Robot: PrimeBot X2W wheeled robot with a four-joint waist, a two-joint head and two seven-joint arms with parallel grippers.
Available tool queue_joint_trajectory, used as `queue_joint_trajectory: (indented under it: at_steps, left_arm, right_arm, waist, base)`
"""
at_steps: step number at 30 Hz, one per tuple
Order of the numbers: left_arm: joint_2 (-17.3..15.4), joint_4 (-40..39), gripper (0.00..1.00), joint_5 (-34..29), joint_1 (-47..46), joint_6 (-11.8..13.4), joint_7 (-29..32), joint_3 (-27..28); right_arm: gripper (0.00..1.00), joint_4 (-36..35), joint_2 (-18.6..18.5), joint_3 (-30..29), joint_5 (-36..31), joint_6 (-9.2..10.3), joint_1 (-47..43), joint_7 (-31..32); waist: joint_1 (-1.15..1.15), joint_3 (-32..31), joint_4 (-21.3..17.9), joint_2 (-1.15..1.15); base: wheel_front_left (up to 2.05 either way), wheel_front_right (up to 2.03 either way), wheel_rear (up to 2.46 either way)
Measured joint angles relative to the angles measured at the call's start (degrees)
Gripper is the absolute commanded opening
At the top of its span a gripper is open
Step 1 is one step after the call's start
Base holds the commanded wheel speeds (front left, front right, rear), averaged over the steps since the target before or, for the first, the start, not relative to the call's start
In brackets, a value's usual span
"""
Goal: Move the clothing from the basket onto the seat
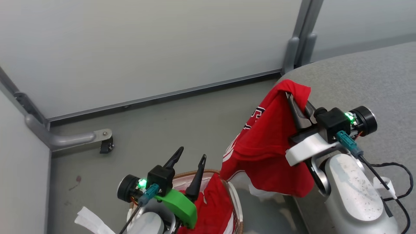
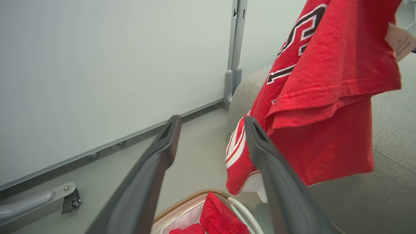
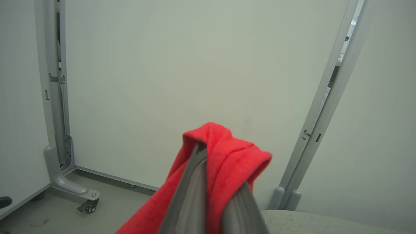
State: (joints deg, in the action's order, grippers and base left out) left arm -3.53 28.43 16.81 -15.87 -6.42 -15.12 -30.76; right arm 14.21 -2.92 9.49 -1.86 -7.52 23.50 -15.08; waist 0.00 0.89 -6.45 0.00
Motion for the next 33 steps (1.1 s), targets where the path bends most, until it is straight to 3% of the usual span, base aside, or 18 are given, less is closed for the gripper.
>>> queue_joint_trajectory:
  at_steps: [17,24,33]
  left_arm:
    - [0.8,-1.6,1.00,-0.3,-2.3,-0.9,0.0,-6.3]
    - [0.8,-1.6,1.00,-0.7,-4.7,-0.9,0.0,-6.8]
    - [0.0,-2.7,1.00,-4.1,-8.5,-0.9,0.0,-6.7]
  right_arm:
    - [0.00,-2.5,-1.8,-9.8,-1.2,0.00,-1.6,0.0]
    - [0.00,-2.3,-2.5,-14.2,-1.3,0.00,3.3,0.0]
    - [0.00,-1.0,-11.9,-20.6,-3.9,0.00,22.8,0.0]
  waist:
    - [0.00,3.9,-12.3,0.00]
    - [0.00,7.7,-12.8,0.00]
    - [0.00,14.4,-10.2,0.00]
  base:
    - [0.00,0.00,0.00]
    - [0.00,0.00,0.00]
    - [0.00,0.00,0.00]
